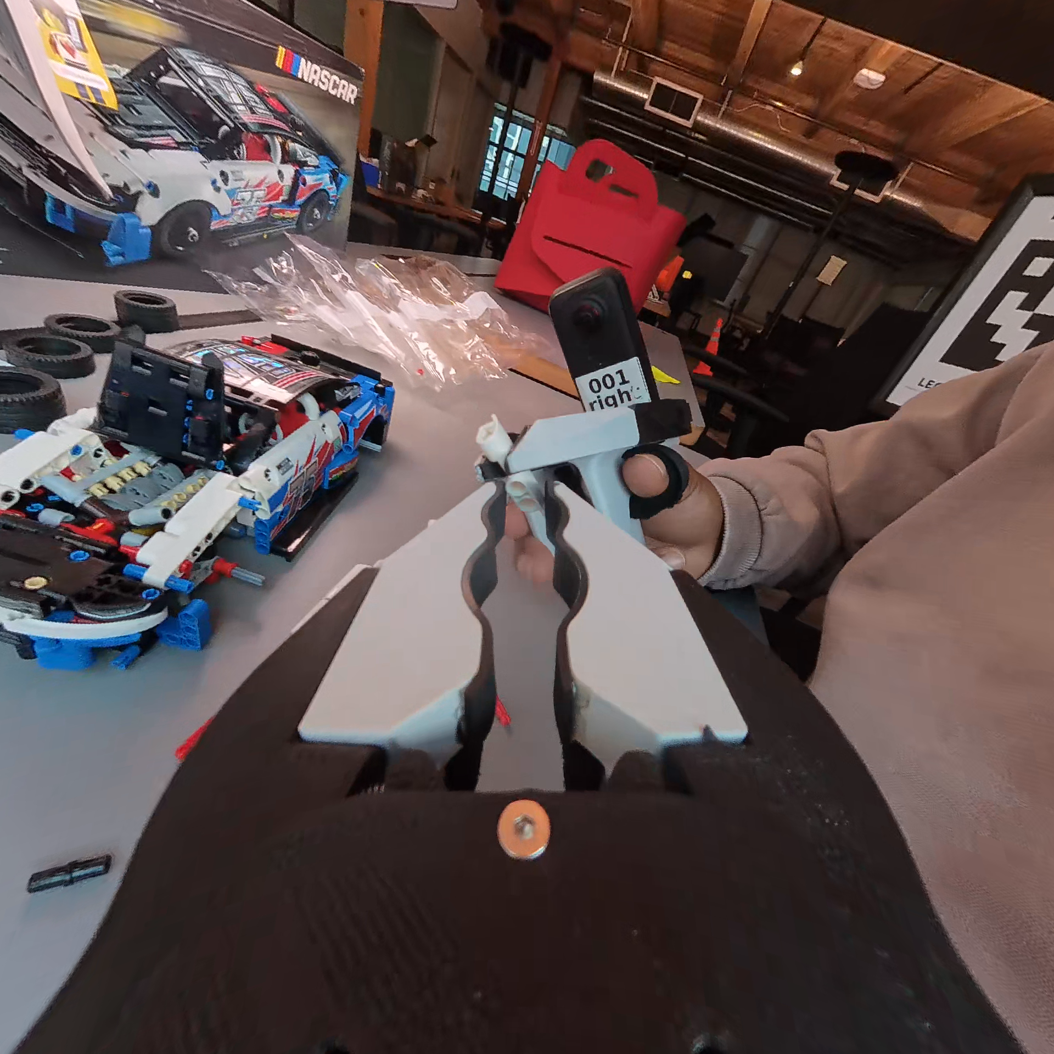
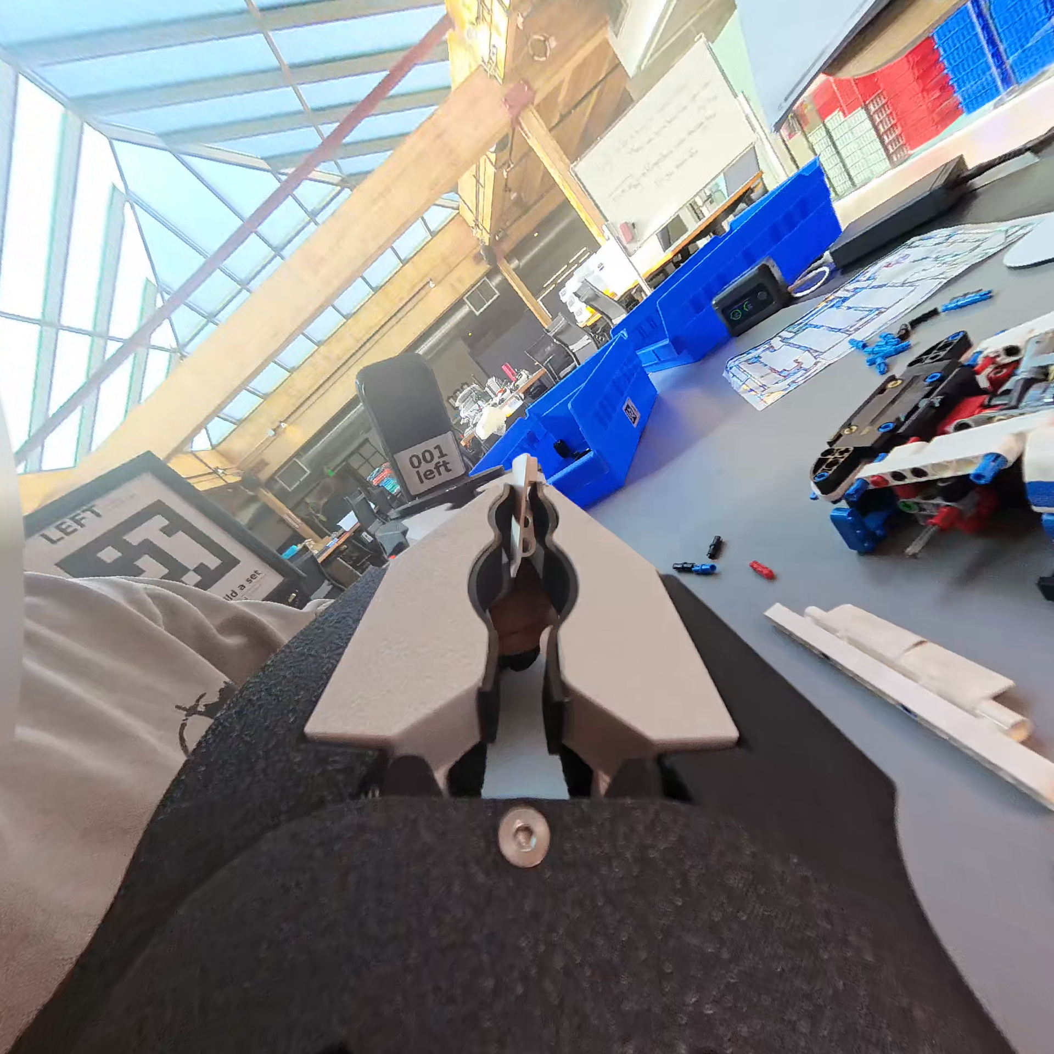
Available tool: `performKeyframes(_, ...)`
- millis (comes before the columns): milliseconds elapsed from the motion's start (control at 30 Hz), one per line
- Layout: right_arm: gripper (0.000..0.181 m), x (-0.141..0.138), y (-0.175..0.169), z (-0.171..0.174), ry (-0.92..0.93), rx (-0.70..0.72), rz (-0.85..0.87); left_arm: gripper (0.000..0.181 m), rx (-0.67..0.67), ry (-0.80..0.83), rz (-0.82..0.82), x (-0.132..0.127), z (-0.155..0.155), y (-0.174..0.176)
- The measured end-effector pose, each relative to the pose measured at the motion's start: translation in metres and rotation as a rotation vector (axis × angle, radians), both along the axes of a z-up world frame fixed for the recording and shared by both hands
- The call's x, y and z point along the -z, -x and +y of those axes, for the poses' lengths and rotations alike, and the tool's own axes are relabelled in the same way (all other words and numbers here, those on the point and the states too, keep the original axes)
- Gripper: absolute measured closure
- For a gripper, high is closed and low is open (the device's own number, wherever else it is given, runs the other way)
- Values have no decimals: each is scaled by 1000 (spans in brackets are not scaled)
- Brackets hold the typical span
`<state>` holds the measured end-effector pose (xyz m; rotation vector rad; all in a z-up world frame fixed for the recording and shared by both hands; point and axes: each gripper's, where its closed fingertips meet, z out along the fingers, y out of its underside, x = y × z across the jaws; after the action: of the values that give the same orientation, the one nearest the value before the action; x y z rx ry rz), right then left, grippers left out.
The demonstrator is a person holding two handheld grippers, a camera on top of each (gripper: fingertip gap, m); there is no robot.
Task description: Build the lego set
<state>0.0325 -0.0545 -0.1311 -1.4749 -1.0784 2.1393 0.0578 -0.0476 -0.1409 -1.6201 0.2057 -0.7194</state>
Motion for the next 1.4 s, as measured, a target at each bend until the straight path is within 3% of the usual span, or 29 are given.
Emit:
performKeyframes(167,176,0,-2,-7,-67,-67,21,175,85,75,-86,2,-6,2)
performKeyframes(367,166,24,-18,-29,-480,-303,-17,176,257,206,75,29,-29,-2)
performKeyframes(467,176,35,-19,-35,-568,-316,-33,176,330,253,94,38,-36,-12)
performKeyframes(567,177,32,-15,-28,-486,-273,-55,176,298,241,100,38,-32,-8)
performKeyframes(633,177,25,-7,-17,-323,-200,-73,175,224,198,111,33,-25,-1)
performKeyframes(700,178,17,2,-1,-115,-91,-82,160,121,152,202,32,-18,6)
performKeyframes(767,178,17,8,7,35,-31,-101,158,20,118,288,31,-10,10)
performKeyframes(867,176,25,11,1,22,7,-137,164,-107,91,378,29,-1,19)
performKeyframes(1033,177,34,10,-5,-58,-42,-178,170,-74,139,450,39,-5,22)
performKeyframes(1167,170,45,-9,-22,-398,-301,-191,170,117,199,370,45,-23,19)
performKeyframes(1300,171,89,-39,-17,-1003,-490,-217,170,251,370,399,79,-40,22)
performKeyframes(1400,171,110,-44,-15,-1208,-583,-267,170,318,443,462,99,-47,15)
